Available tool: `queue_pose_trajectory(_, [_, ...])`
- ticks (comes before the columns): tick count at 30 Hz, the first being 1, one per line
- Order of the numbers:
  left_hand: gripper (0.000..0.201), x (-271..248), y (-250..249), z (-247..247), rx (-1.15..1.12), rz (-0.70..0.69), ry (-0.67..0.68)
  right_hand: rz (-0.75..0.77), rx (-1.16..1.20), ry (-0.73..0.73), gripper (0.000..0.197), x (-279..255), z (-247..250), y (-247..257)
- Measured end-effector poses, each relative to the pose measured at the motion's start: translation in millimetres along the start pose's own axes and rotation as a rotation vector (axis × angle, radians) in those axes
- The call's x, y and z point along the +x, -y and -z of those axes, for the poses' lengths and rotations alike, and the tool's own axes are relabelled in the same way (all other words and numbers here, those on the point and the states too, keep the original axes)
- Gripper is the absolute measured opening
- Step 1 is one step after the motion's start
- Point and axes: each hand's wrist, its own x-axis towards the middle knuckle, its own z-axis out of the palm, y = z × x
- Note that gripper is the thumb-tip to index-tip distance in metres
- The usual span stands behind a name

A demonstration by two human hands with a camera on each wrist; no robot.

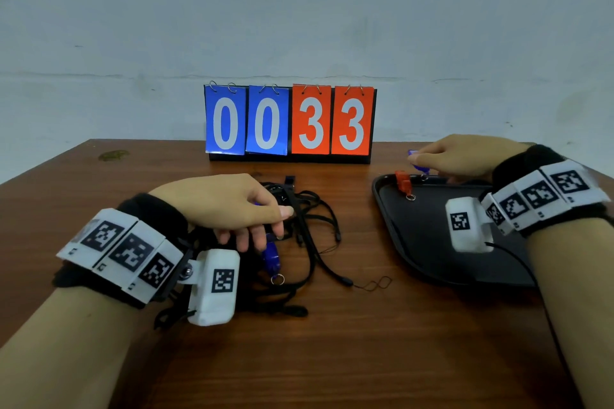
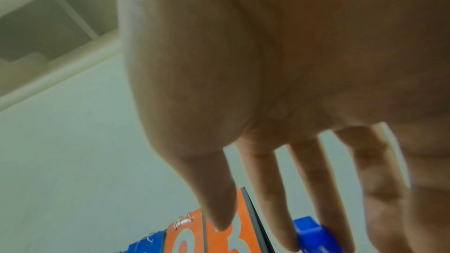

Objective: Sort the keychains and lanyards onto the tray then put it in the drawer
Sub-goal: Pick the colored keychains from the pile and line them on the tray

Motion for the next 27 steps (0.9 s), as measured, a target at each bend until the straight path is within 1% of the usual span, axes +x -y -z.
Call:
queue_pose_trajectory(2, [0.040,-1,0,-1,-0.055,0.009,0.007,-0.048,-0.029,-0.002,0.049,1,-2,0])
queue_pose_trajectory(4, [0.040,-2,-1,-1,-0.102,0.022,0.018,-0.071,-0.043,0.014,0.053,2,-4,-1])
queue_pose_trajectory(12, [0.039,-2,0,-2,-0.133,0.020,0.040,-0.071,-0.097,0.100,0.048,3,-9,3])
queue_pose_trajectory(16, [0.040,-3,-1,-2,-0.075,0.040,0.051,-0.070,-0.134,0.135,0.051,4,-10,4])
queue_pose_trajectory(21, [0.040,-4,-4,-3,-0.053,0.055,0.059,-0.074,-0.089,0.134,0.048,2,-10,7])
queue_pose_trajectory(27, [0.041,-4,-5,-4,-0.071,0.045,0.065,-0.043,-0.109,0.138,0.046,3,-11,7])
